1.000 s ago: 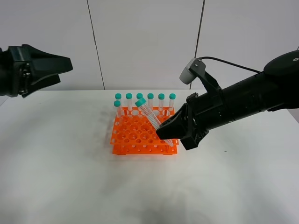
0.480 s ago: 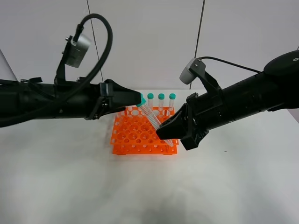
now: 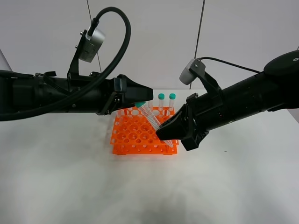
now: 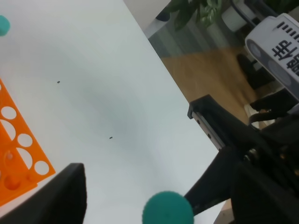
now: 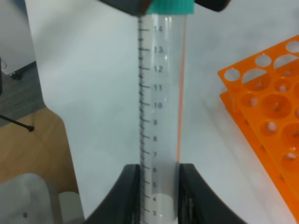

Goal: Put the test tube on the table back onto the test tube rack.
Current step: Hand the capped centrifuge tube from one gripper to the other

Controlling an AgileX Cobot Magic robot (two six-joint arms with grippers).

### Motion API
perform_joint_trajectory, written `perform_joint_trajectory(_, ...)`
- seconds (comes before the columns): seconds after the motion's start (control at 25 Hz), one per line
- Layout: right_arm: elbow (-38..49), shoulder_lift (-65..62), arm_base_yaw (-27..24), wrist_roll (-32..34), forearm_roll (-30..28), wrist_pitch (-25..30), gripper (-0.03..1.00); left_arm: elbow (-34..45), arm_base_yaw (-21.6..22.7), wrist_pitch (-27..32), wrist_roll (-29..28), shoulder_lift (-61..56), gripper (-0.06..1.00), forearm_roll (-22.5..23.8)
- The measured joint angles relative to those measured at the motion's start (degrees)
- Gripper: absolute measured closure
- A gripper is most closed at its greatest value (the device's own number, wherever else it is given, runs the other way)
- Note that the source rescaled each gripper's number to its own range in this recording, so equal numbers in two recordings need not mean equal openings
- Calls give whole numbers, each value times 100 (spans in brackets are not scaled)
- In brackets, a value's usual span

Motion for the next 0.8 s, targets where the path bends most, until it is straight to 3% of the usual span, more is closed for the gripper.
perform_joint_trajectory(0.24,0,0,0,0,349,-21,95,0,0,105,0,0,-5,0)
perform_joint_trajectory(0.48,0,0,0,0,330,-27,95,0,0,105,0,0,-5,0)
perform_joint_trajectory(0.72,0,0,0,97,330,-33,95,0,0,105,0,0,24,0)
perform_joint_trajectory(0.8,0,0,0,149,330,-33,95,0,0,105,0,0,29,0)
